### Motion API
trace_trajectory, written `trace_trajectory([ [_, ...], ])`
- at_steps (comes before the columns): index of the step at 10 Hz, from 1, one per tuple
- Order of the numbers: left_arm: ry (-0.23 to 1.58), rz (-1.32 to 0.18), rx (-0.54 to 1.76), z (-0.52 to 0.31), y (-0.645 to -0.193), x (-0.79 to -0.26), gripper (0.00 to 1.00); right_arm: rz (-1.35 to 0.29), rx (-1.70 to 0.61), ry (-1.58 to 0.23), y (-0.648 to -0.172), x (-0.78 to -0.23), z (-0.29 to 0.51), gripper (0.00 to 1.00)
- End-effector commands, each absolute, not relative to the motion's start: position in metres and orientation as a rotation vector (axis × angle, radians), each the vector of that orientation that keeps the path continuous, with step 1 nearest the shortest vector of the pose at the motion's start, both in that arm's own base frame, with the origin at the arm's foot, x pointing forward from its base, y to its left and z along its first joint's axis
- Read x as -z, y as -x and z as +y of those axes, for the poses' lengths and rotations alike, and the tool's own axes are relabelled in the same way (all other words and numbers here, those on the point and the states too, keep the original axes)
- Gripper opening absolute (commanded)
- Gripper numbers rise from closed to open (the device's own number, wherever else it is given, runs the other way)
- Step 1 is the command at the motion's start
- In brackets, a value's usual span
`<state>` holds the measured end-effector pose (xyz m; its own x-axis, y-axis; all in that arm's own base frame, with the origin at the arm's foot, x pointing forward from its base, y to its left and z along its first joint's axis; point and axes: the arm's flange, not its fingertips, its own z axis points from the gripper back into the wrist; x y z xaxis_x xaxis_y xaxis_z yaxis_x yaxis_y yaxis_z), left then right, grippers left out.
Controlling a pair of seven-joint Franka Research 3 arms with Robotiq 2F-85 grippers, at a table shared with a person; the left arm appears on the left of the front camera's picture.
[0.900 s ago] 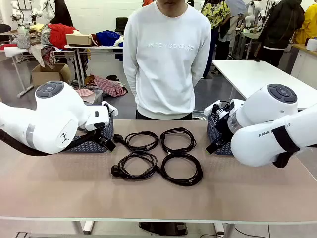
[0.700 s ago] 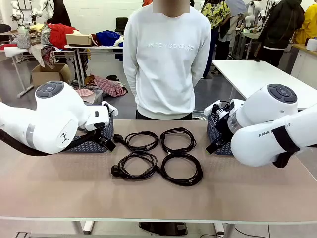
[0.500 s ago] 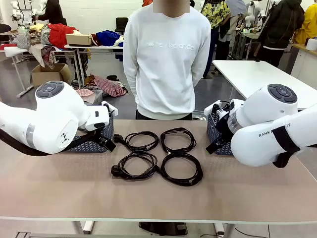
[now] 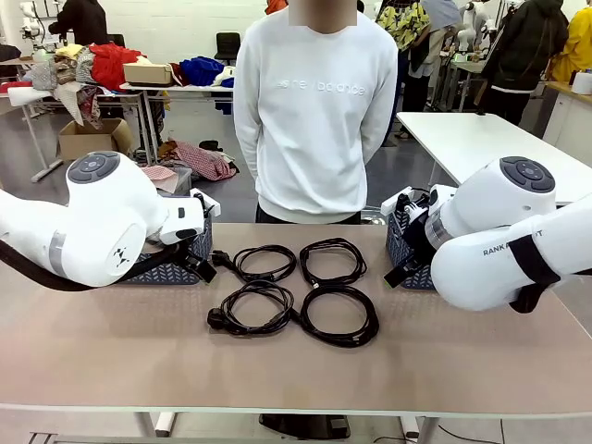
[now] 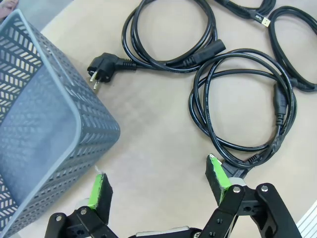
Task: Organize the cables according to human instructions.
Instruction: Pick up a bundle of cables and place it in the basket indicated by the human.
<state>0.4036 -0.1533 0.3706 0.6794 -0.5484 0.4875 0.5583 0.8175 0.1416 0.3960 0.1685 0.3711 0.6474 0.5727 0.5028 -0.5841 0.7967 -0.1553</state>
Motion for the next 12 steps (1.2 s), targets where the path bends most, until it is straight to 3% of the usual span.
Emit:
trace_trajectory([
  [1,0.020,-0.541,0.619,-0.152,-0.404,-0.371,1.00,-0.564,-0.657,-0.022,-0.396,-0.371,0.168,1.00],
  [3,0.019,-0.541,0.621,-0.153,-0.404,-0.371,1.00,-0.564,-0.658,-0.021,-0.396,-0.371,0.168,1.00],
  [12,0.285,-0.576,0.799,-0.086,-0.371,-0.441,1.00,-0.696,-0.773,-0.332,-0.380,-0.431,0.096,1.00],
])
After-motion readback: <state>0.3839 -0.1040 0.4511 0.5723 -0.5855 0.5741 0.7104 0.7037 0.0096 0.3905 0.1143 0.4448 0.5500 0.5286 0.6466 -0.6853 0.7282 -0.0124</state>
